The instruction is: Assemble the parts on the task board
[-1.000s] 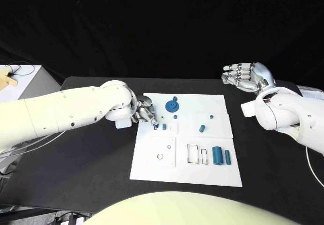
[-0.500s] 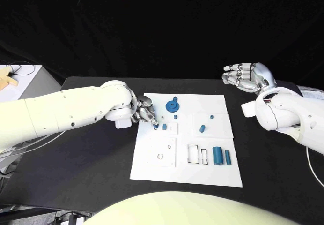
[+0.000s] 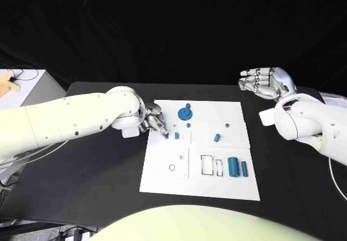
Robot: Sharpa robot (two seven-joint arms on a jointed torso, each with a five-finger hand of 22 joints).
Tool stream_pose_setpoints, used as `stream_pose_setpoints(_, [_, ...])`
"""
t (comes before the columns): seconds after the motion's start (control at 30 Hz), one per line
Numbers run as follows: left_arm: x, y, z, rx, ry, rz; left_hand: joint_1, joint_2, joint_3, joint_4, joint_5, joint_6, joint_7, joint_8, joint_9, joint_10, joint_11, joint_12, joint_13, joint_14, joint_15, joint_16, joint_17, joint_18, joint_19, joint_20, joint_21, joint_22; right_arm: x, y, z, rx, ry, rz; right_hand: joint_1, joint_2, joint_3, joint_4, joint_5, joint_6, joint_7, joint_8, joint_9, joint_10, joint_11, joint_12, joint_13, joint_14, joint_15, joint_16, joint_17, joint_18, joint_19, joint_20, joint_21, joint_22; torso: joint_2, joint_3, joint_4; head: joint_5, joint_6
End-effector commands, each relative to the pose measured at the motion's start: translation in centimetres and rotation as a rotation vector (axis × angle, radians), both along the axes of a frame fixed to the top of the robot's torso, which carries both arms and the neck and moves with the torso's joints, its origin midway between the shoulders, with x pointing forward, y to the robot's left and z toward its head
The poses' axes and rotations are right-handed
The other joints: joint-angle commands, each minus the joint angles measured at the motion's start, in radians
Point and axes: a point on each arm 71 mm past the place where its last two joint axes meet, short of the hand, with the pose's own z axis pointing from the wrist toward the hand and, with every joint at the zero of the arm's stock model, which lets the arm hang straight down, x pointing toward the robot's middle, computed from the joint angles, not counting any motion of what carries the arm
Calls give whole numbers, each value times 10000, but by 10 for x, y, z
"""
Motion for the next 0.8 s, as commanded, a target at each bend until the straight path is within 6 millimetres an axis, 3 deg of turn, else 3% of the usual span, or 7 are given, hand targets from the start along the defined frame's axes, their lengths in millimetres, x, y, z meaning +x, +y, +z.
stream_pose_setpoints(0.03, [-2, -1, -1, 77, 107, -185, -4, 63, 1719, -1645, 47, 211, -161, 38, 529, 81, 19, 56, 26, 1039, -90, 51, 2574, -58, 37, -9, 64, 7, 0, 1, 0, 27, -57, 125, -69, 36, -35, -4, -1, 54, 578, -36, -13, 38, 14, -45, -3, -4, 74, -21, -10, 122, -57, 10, -14, -9, 7, -3, -3, 2, 1])
stream_pose_setpoints(0.8, [-3, -4, -3, 112, 264, -337, -20, 58, 1732, -1649, 61, 217, -165, 40, 532, 92, 15, 60, 39, 1042, -93, 55, 2582, -59, 43, -13, 68, 15, 0, 0, -1, 35, -25, 127, -69, 36, -35, -4, -1, 54, 578, -36, -13, 38, 14, -45, -3, -4, 74, -21, -10, 122, -57, 10, -14, -9, 2, 2, -4, 3, 1])
